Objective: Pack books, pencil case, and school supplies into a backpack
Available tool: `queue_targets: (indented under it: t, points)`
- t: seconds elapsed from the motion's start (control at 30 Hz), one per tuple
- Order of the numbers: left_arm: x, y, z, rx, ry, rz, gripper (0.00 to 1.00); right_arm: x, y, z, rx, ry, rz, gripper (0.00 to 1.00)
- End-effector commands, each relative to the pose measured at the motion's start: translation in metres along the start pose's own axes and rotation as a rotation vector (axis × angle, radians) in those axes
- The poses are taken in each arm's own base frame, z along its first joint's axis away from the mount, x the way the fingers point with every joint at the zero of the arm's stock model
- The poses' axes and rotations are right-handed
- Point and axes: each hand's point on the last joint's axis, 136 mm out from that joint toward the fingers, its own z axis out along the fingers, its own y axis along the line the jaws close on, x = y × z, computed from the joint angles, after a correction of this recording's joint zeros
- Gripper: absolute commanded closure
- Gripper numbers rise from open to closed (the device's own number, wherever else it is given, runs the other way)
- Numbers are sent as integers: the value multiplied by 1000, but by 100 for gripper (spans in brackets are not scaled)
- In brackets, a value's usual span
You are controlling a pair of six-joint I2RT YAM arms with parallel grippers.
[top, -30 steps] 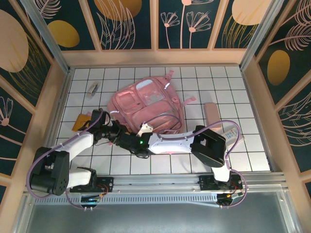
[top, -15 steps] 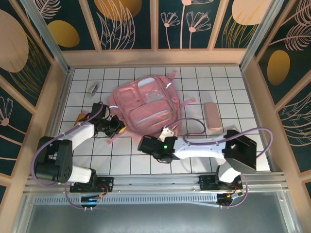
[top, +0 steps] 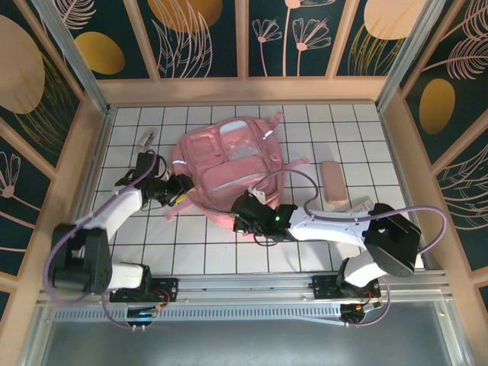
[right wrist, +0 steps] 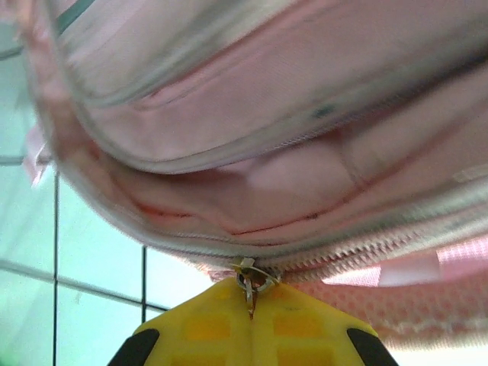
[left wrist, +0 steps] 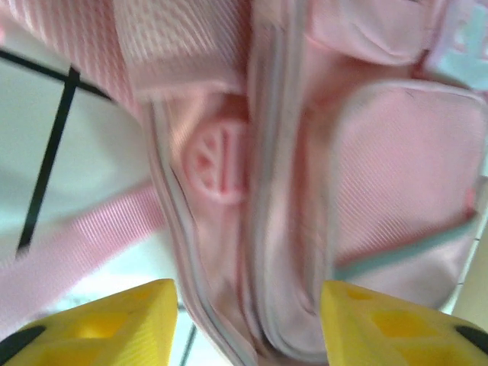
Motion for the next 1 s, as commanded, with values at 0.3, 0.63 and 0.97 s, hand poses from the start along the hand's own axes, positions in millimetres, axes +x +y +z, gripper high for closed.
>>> queue_targets:
  t: [0.3,0.63,0.97]
  points:
    - [87,-33,15,72,90,-157,37,17,67,-29,-457,143,-471,100]
    - [110,-14,31,56,102,-304,54,7,78,-33,-499,117,-518,100]
    - [113,-20,-2,15,83,-251,43,1,67,-31,-414,108,-580,100]
